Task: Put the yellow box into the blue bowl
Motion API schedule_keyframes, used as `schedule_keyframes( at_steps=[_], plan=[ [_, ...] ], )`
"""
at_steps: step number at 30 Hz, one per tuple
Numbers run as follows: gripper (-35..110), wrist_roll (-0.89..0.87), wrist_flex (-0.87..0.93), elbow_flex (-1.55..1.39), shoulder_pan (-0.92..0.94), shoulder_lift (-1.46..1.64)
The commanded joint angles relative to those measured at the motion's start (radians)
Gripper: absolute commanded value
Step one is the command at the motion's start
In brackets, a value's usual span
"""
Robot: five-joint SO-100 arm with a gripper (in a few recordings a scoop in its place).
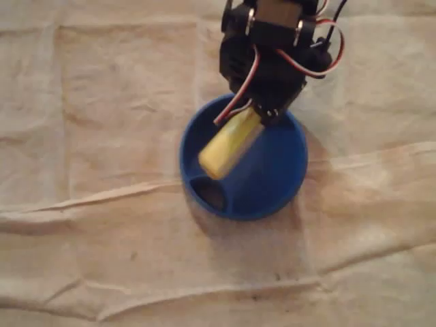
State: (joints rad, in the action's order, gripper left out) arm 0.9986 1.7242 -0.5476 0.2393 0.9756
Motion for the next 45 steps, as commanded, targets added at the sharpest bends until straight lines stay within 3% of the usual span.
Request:
schedule_keyframes(
  at_steps=[1,8,16,26,36,45],
  plan=[
    [17,0.006,0.003,0.064,-0.005,0.031],
    [14,-0.003,0.003,0.064,-0.005,0.037],
    [-1,0.002,0.005,0.064,0.000,0.043],
    [0,-0.014,0.038,0.051,0.011,0.192],
    [0,-0.181,0.038,0.032,-0.006,0.403],
    [0,-0.285,0.037,-0.172,-0.020,0.632]
  ],
)
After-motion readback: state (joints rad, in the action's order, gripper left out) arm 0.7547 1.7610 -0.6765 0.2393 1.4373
